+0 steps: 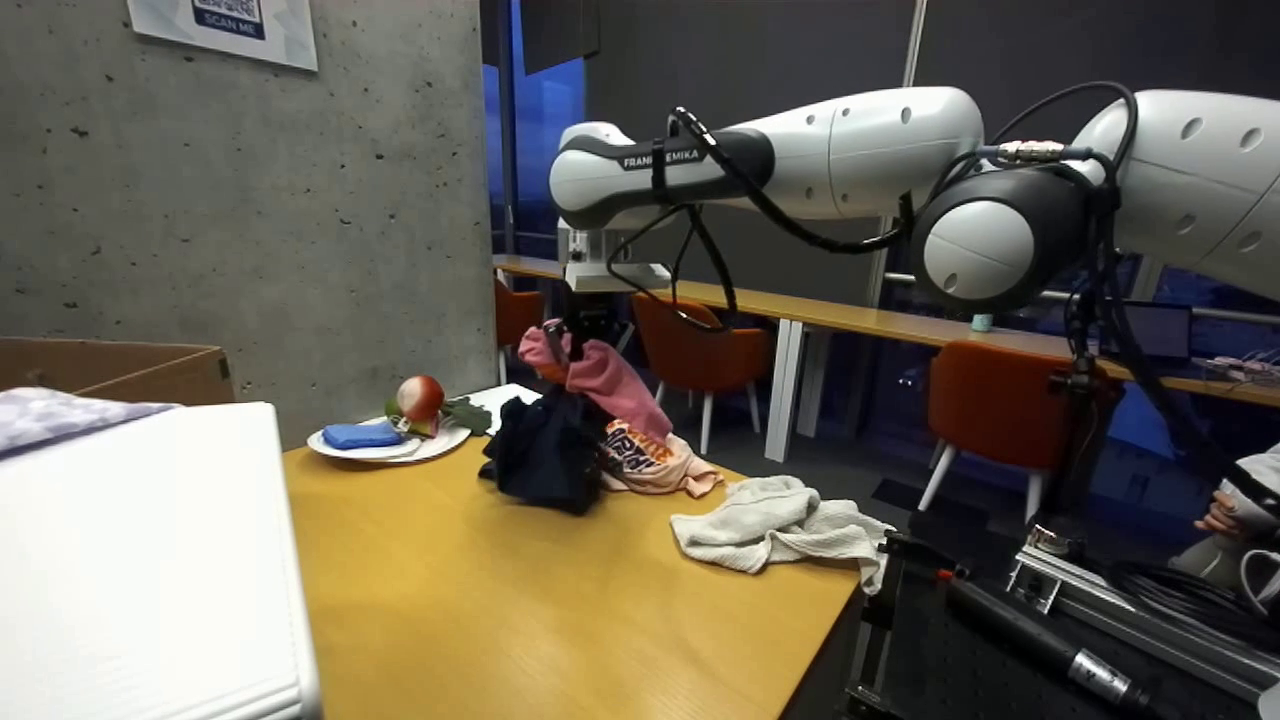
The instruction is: Put the pink shirt on the blue shirt, then put them on the peach shirt, then put them on the white towel and move them backwards
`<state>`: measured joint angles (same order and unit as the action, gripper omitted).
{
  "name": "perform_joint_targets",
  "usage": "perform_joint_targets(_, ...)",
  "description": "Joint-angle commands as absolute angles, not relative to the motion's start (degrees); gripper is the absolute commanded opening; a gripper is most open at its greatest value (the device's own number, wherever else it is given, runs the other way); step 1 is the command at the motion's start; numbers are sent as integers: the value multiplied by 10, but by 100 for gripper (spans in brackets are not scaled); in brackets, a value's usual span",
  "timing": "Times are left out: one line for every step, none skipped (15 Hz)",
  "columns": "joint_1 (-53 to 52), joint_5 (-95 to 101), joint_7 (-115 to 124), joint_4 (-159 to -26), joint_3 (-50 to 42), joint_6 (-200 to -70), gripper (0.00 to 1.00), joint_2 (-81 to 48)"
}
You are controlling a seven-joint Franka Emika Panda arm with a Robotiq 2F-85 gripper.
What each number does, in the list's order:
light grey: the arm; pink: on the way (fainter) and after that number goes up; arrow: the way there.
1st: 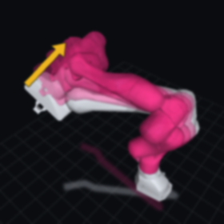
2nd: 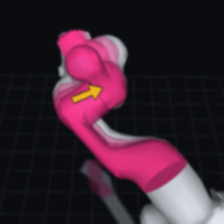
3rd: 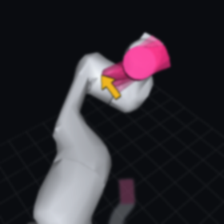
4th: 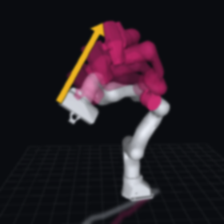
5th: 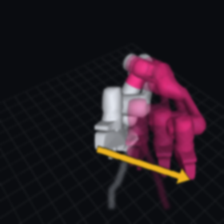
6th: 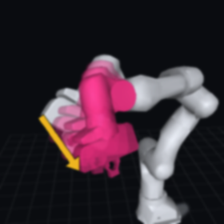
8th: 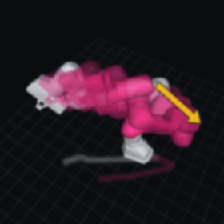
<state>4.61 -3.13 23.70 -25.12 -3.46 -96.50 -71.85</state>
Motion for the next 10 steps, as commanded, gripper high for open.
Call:
perform_joint_targets(75,-12,229,-260,-54,-958,5,-690)
perform_joint_targets(82,-7,228,-262,-58,-957,5,-686)
perform_joint_targets(90,-4,225,-263,-61,-960,5,-689)
perform_joint_targets(96,-2,225,-264,-63,-962,5,-692)
perform_joint_targets(100,-3,226,-268,-62,-966,5,-700)
perform_joint_targets(104,-7,228,-272,-59,-969,5,-706)
perform_joint_targets(106,-11,231,-242,-56,-955,5,-733)
perform_joint_targets(108,-14,234,-216,-54,-945,5,-758)
perform_joint_targets(104,-14,241,-218,-53,-948,5,-769)
perform_joint_targets(101,-15,248,-237,-53,-958,5,-769)
